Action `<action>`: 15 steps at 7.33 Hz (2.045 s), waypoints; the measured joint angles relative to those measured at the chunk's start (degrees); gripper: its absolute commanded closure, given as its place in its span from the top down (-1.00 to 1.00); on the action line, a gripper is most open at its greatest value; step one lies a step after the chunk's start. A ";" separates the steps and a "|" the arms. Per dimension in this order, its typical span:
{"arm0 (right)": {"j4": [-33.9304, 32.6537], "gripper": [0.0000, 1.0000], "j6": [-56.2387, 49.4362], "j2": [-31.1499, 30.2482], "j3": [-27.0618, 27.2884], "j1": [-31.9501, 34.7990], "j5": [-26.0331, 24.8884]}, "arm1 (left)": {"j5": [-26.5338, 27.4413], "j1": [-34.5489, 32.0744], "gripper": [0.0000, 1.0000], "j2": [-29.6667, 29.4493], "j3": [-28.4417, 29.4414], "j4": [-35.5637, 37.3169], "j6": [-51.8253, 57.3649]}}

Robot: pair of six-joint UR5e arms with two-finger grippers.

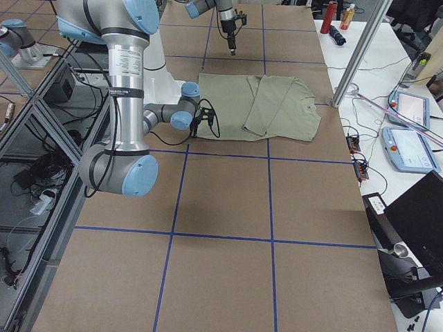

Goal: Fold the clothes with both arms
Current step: 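Move both grippers to the hem corners nearest the robot, then grasp the hem corners nearest the robot with both grippers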

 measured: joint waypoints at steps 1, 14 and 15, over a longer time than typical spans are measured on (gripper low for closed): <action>0.08 -1.00 0.62 -0.02 0.53 0.03 -0.16 | 0.45 2.84 1.00 0.71 0.78 -0.12 -2.46; 0.14 -1.00 1.76 -0.42 5.31 5.54 4.42 | 6.27 20.40 0.10 6.94 6.12 0.87 -18.51; 0.14 -1.00 1.72 -0.44 5.29 6.23 5.33 | 6.25 20.37 -0.18 6.86 6.12 0.87 -18.51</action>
